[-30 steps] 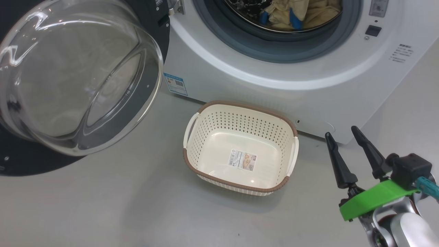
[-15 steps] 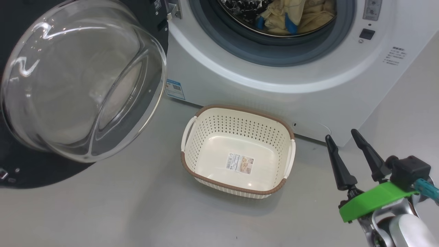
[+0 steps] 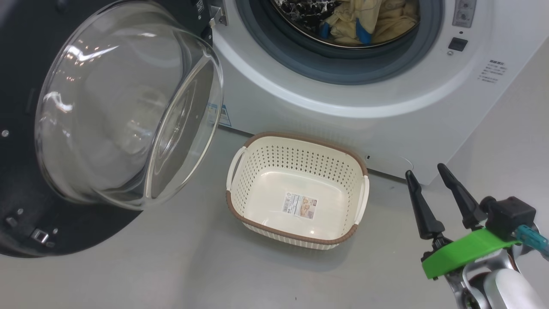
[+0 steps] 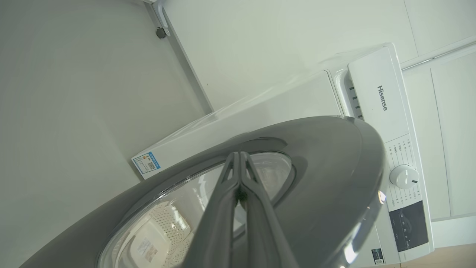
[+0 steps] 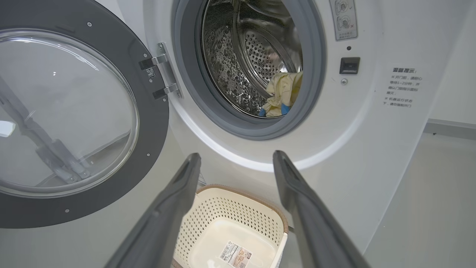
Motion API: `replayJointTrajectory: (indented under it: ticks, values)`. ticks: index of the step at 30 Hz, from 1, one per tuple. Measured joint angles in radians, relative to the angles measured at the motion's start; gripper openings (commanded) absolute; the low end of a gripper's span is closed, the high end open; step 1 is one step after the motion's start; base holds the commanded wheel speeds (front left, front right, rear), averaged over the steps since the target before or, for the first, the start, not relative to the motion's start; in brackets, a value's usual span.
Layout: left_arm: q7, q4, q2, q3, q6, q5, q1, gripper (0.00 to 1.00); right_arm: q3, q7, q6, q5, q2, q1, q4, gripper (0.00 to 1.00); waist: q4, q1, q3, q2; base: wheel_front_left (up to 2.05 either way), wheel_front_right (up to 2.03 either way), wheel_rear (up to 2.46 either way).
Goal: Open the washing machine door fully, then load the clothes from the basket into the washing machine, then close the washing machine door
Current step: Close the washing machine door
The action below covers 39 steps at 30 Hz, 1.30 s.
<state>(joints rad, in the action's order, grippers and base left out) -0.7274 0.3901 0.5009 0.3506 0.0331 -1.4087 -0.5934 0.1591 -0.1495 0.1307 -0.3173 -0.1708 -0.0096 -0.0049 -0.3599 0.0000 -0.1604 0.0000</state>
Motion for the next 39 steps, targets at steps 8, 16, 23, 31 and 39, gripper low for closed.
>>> replayJointTrajectory:
  ticks: [8,16,23,31,39]
  values:
    - [-0.064,-0.046,-0.022,-0.042,-0.001,-0.019,0.005,0.0,0.002,-0.001,0.0,0.0,0.006,-0.001,0.009,1.0,-0.007,0.0,-0.002,0.0,0.0,0.0,0.0]
    - [-0.123,-0.112,-0.044,-0.08,-0.025,-0.047,0.005,0.0,0.002,-0.02,0.0,-0.008,0.016,-0.002,0.027,1.0,-0.02,0.0,0.003,0.0,0.0,0.0,0.0]
    - [-0.164,-0.172,-0.053,-0.112,-0.052,-0.053,0.012,0.0,0.007,-0.029,0.0,-0.012,0.021,-0.004,0.044,1.0,-0.026,0.0,0.017,0.0,0.0,0.0,0.0]
    - [-0.172,-0.206,-0.088,-0.131,-0.06,-0.064,0.033,0.0,0.021,-0.046,0.0,-0.017,0.03,-0.008,0.065,1.0,-0.007,0.0,0.04,0.0,0.0,0.0,0.0]
    - [-0.181,-0.233,-0.104,-0.147,-0.059,-0.064,0.069,0.0,0.024,-0.053,0.0,-0.02,0.03,-0.007,0.077,1.0,0.039,0.0,0.065,0.0,0.0,0.0,0.0]
